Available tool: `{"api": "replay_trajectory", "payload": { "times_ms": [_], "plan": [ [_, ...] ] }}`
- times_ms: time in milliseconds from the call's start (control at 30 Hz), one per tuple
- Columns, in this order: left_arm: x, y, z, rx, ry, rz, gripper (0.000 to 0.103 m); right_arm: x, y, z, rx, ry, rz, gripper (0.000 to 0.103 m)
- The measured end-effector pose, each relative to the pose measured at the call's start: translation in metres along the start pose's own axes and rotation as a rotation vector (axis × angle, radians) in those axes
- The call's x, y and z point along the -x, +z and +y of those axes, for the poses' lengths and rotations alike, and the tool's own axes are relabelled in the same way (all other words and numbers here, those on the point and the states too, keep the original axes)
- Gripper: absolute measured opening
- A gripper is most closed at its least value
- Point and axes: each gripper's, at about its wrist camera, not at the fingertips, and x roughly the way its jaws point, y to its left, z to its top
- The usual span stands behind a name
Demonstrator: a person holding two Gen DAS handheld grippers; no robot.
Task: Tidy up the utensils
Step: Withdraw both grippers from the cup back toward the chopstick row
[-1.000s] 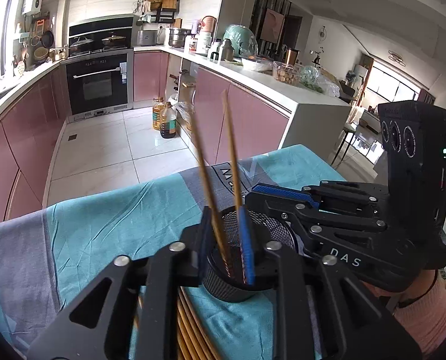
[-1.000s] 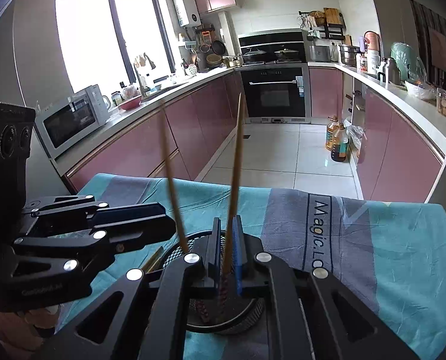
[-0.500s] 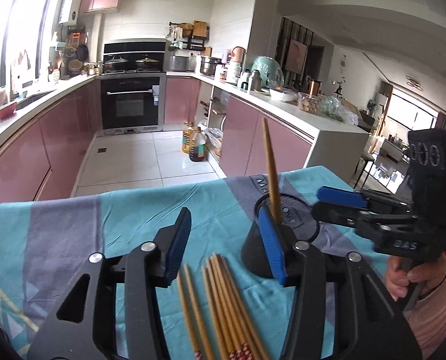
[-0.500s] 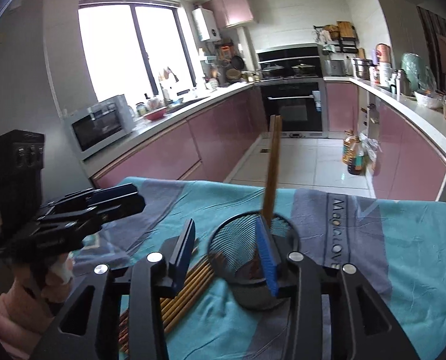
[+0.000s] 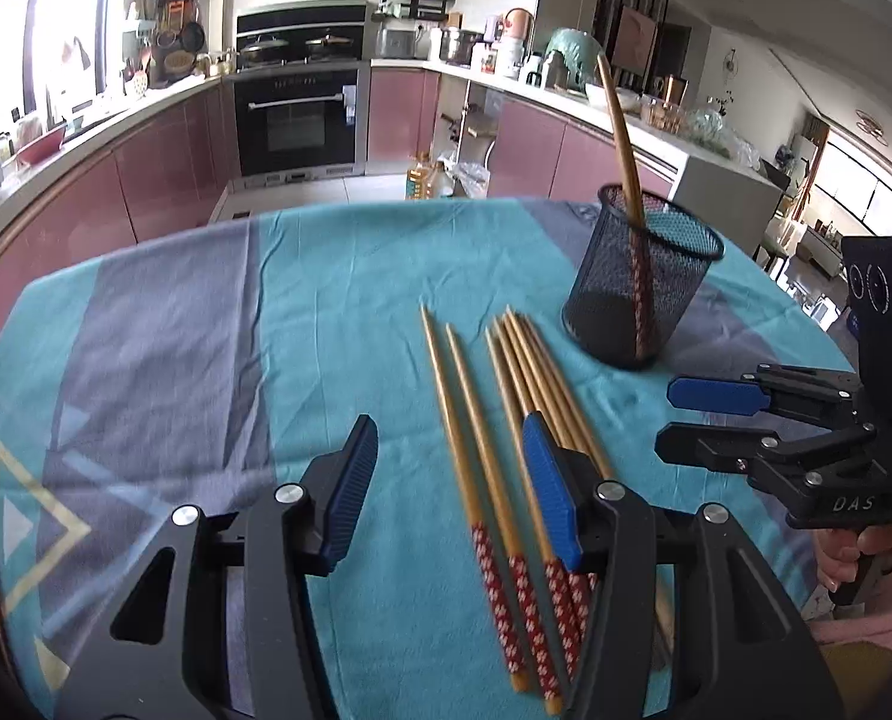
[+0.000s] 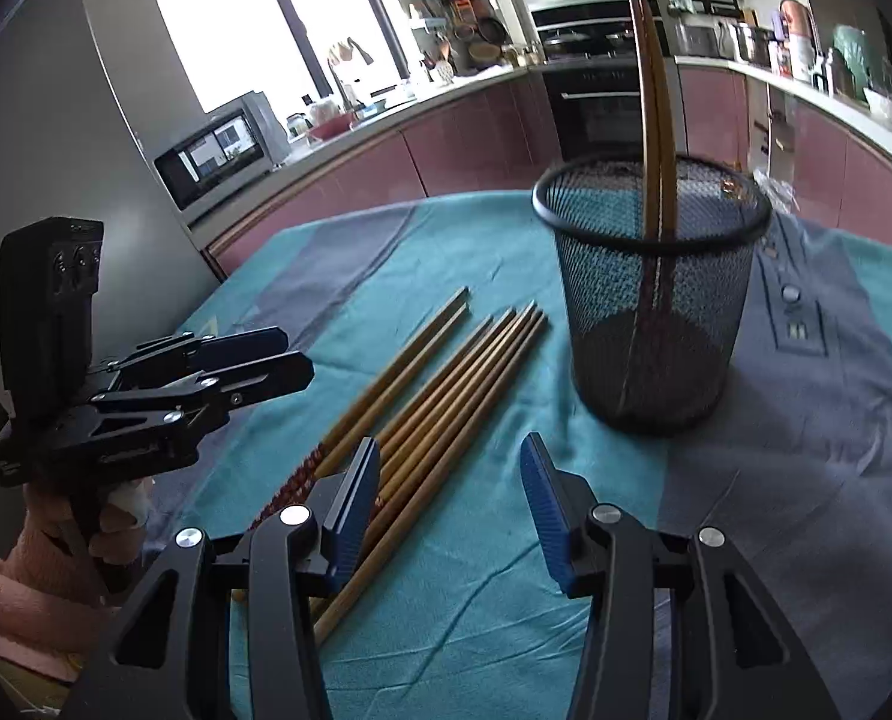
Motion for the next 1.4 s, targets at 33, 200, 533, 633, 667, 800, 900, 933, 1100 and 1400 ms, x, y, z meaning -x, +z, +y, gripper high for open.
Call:
{"api": "replay_trajectory", "payload": {
  "times_ms": [33, 200, 533, 633, 667, 800, 900, 933, 1100, 1400],
  "plan": [
    [-0.003, -0.005, 0.001, 0.003, 0.001, 0.007, 0.05, -0.003, -0.002, 0.002, 0.003, -0.017, 0.009, 0.046],
    [-0.01, -0.015, 0.0, 0.018, -0.012, 0.037, 0.049, -0.013, -0.006, 0.01, 0.011, -0.034, 0.031, 0.043],
    [-0.016, -0.025, 0.001, 0.031, -0.024, 0.065, 0.045, -0.027, -0.013, 0.018, 0.019, -0.073, 0.061, 0.036],
    [-0.016, -0.026, 0.003, 0.033, -0.026, 0.068, 0.045, -0.029, -0.014, 0.019, 0.024, -0.087, 0.067, 0.034],
    [-0.017, -0.027, 0.003, 0.033, -0.026, 0.068, 0.045, -0.03, -0.014, 0.02, 0.028, -0.092, 0.068, 0.034],
    [-0.019, -0.027, 0.002, 0.032, -0.03, 0.072, 0.044, -0.031, -0.014, 0.021, 0.034, -0.101, 0.071, 0.034],
    [-0.021, -0.028, 0.002, 0.03, -0.032, 0.076, 0.044, -0.032, -0.014, 0.024, 0.048, -0.114, 0.072, 0.034],
    [-0.021, -0.028, 0.002, 0.027, -0.032, 0.078, 0.044, -0.032, -0.014, 0.024, 0.052, -0.119, 0.072, 0.034],
    [-0.026, -0.028, -0.002, 0.008, -0.03, 0.091, 0.042, -0.032, -0.014, 0.026, 0.066, -0.136, 0.079, 0.034],
    [-0.032, -0.029, -0.006, -0.018, -0.031, 0.108, 0.041, -0.029, -0.014, 0.022, 0.083, -0.161, 0.097, 0.032]
  ]
}}
